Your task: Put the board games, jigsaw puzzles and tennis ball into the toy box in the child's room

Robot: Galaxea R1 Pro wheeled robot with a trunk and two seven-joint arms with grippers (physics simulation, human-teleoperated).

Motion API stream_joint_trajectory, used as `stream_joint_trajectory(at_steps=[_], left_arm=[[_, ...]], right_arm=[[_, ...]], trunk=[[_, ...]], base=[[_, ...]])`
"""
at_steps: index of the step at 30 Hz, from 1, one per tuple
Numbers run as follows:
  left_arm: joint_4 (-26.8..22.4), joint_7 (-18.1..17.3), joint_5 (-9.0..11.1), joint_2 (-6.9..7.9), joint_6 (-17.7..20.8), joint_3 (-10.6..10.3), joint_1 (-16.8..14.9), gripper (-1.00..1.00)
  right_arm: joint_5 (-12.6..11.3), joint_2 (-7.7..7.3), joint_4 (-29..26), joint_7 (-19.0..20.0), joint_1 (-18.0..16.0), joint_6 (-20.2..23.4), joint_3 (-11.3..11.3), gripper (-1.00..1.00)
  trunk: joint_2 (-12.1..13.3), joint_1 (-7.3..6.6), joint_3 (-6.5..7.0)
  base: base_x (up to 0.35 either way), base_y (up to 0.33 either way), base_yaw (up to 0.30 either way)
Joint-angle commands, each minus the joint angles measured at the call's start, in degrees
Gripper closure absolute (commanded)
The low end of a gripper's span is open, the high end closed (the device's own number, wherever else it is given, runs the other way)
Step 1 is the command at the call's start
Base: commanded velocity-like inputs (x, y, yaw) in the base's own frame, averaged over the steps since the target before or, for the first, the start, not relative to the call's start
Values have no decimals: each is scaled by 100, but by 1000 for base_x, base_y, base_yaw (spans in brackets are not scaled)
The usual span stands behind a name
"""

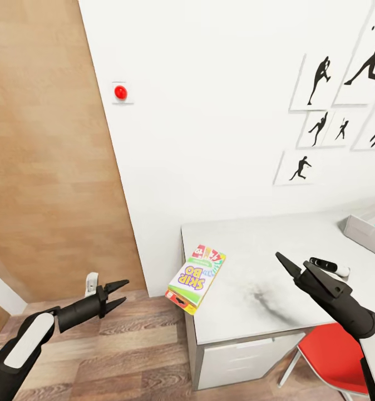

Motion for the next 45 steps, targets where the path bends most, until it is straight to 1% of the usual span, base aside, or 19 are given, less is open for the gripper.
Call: stream_joint_trajectory(at_steps=[1, 3, 5, 12, 15, 16, 17, 19, 20, 21, 23, 26, 31, 45], left_arm=[[12, -177, 1, 1, 8, -10, -4, -100], [23, -349, -8, 8, 4, 0, -4, -100], [30, -446, -11, 12, -2, 11, -4, -100], [30, -521, -6, -49, -16, -1, -4, -100], [24, -526, -15, -222, -17, -8, -4, -100], [23, -527, -45, -310, -19, -10, -4, -100], [23, -527, -75, -348, -21, -10, -4, -100], [22, -528, -296, -441, -75, -10, -4, -100], [21, -530, -362, -455, -114, -10, -4, -100], [21, -536, -485, -477, -215, -11, -4, -100], [21, -544, -615, -497, -361, -12, -4, -100], [19, -557, -707, -513, -473, -12, -4, -100], [21, -563, -744, -510, -523, 7, 1, -100], [21, -565, -743, -516, -547, 2, -2, -100]], right_arm=[[-20, -1, 0, 0, -3, 39, -7, -100], [-21, -1, 0, 0, -3, 39, -22, -100], [-19, -1, 0, 2, -3, 39, -34, -100], [-18, -4, 0, 34, 1, 39, -46, -100], [-17, -8, 0, 92, -2, 39, -81, -100], [-17, -7, 0, 129, 1, 39, -109, -100], [-17, -5, 0, 146, 0, 39, -121, -100], [-17, -4, 0, 189, -1, 39, -154, -100], [-17, -5, 0, 195, -1, 39, -164, -100], [-17, -7, 0, 204, 1, 39, -186, -100], [-17, -8, 0, 212, 3, 39, -216, -100], [-17, -6, 0, 217, 44, 39, -242, -100], [-17, -2, 0, 220, 129, 39, -254, -100], [-17, 5, 0, 220, 154, 31, -252, -100]], trunk=[[-45, 23, -14], [-126, 67, -31], [-206, 111, -48], [-487, 265, -107], [-607, 330, -133], [-647, 352, -141], [-687, 374, -149], [-767, 418, -166], [-807, 440, -175], [-847, 462, -183], [-928, 506, -200], [-1048, 572, -225], [-1249, 682, -268], [-1810, 989, -387]], base=[[0, 0, 0], [0, 0, 0], [0, 0, 0], [0, 0, 0], [0, 0, 0], [0, 0, 0], [0, 0, 0], [0, 0, 0], [0, 0, 0], [0, 0, 0], [0, 0, 0], [0, 0, 0], [0, 0, 0], [0, 0, 0]])
